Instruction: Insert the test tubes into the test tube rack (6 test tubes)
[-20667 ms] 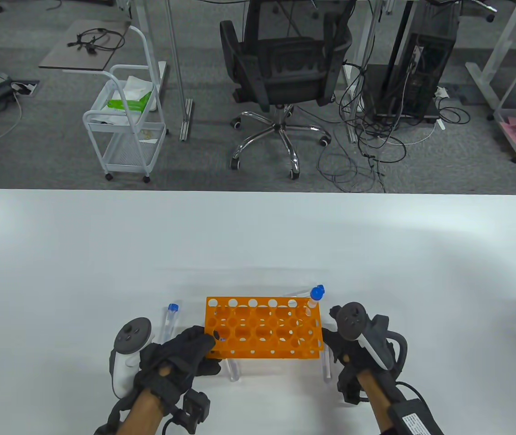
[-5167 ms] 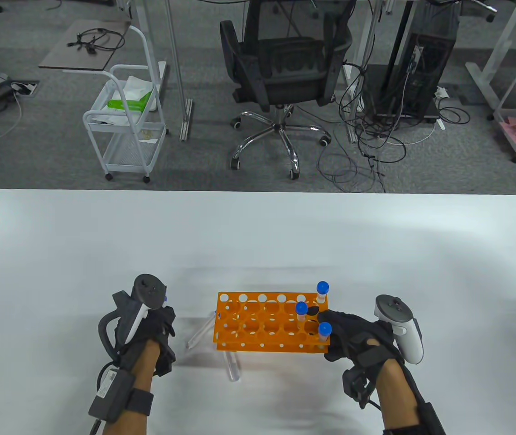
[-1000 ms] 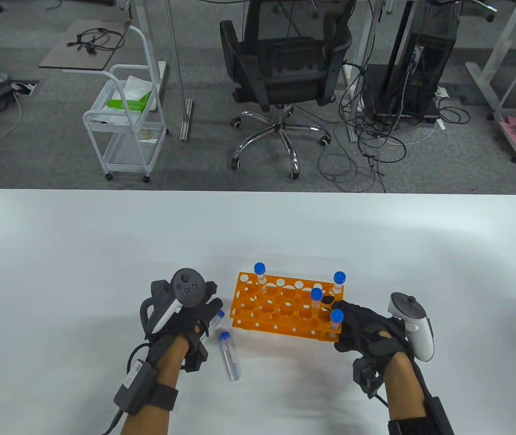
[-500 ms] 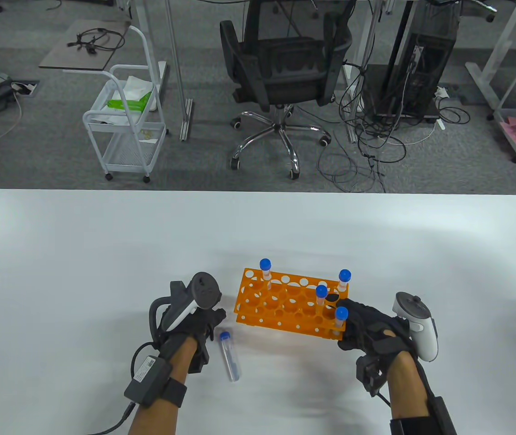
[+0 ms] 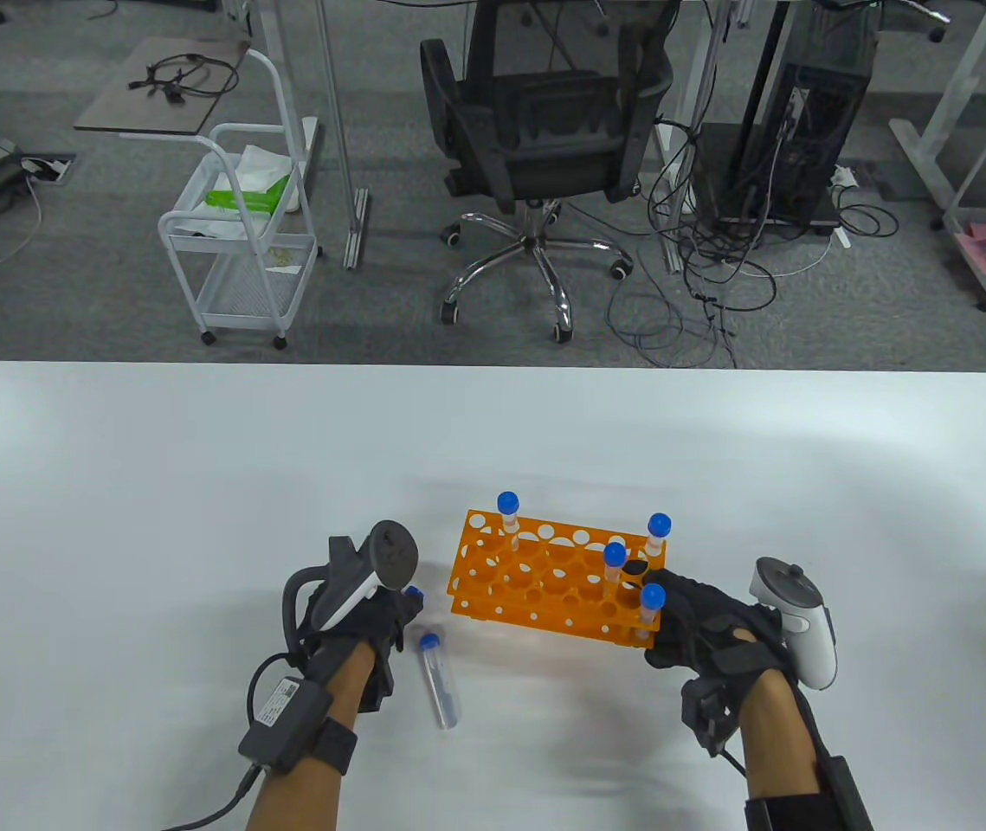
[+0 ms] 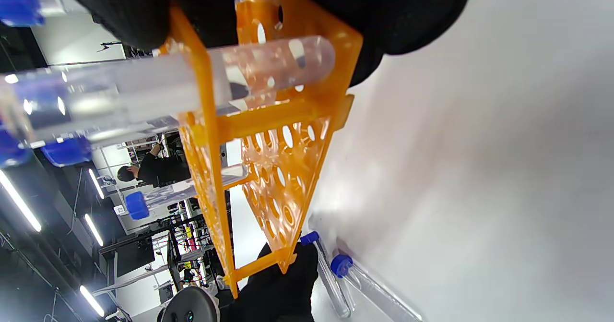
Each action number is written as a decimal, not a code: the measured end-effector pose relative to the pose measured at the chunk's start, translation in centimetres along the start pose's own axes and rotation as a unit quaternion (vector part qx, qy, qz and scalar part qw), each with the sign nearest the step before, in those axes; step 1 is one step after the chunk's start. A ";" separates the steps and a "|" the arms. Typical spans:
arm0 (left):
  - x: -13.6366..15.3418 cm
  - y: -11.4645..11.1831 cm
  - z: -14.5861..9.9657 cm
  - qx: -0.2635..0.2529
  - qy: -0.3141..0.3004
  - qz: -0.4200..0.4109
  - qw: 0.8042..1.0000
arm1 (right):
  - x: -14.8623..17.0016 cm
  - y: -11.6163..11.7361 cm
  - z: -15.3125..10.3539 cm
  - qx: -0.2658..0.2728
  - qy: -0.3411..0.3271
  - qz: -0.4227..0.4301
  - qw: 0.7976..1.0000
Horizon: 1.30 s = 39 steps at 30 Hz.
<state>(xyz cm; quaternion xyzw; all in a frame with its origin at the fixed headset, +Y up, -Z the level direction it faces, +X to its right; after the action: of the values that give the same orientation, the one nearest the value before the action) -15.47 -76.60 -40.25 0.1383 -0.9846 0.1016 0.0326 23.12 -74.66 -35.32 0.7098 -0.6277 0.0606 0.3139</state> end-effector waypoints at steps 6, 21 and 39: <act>0.1 -0.2 0.1 0.004 0.004 0.011 1.000 | -0.1 0.0 0.0 0.001 -0.001 0.000 1.000; -0.2 -0.4 0.0 0.009 0.010 0.032 0.999 | 0.0 0.0 0.2 -0.003 -0.002 -0.001 1.000; 1.0 5.6 -1.9 -0.076 0.001 -0.091 0.993 | 0.1 0.1 0.4 -0.005 0.000 -0.006 1.000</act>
<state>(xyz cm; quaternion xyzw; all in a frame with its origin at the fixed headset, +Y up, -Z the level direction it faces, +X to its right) -17.94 -71.21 -39.32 0.2246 -0.9727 0.0231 0.0527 22.93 -74.96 -35.51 0.7121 -0.6236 0.0554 0.3178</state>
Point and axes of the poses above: the tracker on the back of each hand, its own x axis roughly to the little-finger side, its own z axis roughly from the wrist to the fingertips, y = z × x, the point moved 2 cm from there along z, roughly from the wrist to the fingertips, and after that the axes turned 4 degrees about -z, right-handed, at the moved point
